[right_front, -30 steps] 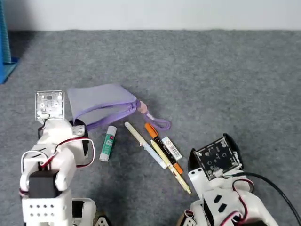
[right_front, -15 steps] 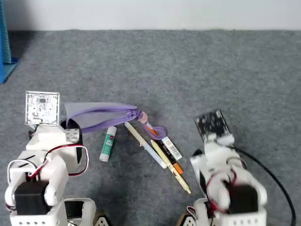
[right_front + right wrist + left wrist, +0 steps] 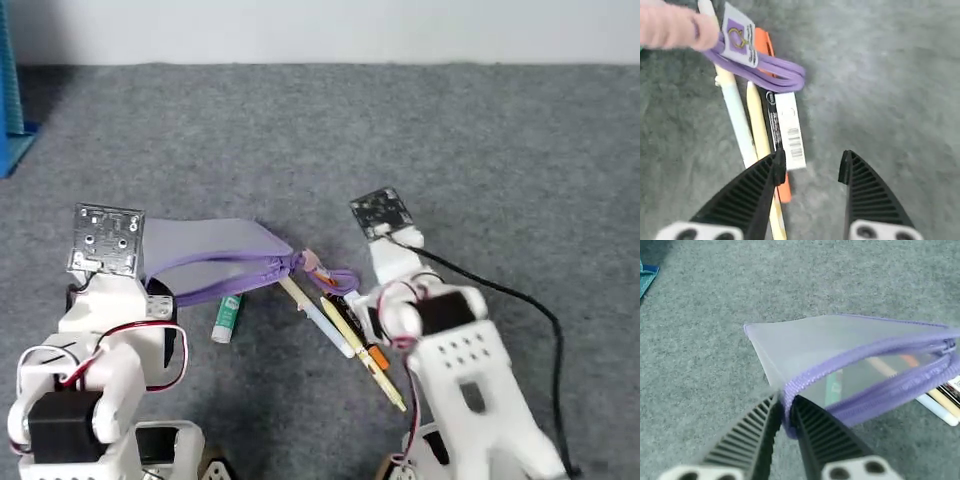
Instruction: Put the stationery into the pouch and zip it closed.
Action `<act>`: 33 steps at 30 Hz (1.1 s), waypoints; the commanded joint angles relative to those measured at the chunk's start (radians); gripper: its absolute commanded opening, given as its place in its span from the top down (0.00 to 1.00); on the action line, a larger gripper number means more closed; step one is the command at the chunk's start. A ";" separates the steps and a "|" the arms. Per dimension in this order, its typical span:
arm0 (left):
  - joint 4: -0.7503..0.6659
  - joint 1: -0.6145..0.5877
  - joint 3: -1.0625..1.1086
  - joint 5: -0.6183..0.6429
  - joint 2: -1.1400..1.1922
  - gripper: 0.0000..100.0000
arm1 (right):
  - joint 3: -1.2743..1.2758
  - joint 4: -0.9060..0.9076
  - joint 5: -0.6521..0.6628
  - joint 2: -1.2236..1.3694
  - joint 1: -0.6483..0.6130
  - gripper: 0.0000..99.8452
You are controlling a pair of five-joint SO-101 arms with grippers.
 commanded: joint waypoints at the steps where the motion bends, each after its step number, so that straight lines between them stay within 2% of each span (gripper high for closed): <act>1: 0.005 -0.048 -0.050 -0.011 0.003 0.99 | -0.009 -0.116 -0.008 0.136 -0.030 0.81; 9: 0.006 -0.074 -0.033 -0.011 -0.002 0.99 | -0.015 -0.340 -0.008 0.420 -0.041 0.82; 14: 0.006 -0.071 -0.002 -0.011 -0.005 0.99 | -0.017 -0.404 -0.008 0.529 -0.042 0.82; 20: 0.006 -0.068 -0.002 -0.011 -0.005 0.99 | -0.041 -0.380 -0.008 0.553 -0.039 0.84; 24: 0.006 -0.069 -0.002 -0.011 -0.005 0.99 | -0.038 -0.378 -0.006 0.545 -0.033 1.00; 26: 0.006 -0.069 -0.002 -0.011 -0.005 0.99 | -0.037 -0.351 -0.006 0.544 -0.019 0.97; 33: 0.008 -0.071 -0.001 -0.011 -0.005 0.99 | -0.043 -0.173 -0.006 0.437 0.035 0.99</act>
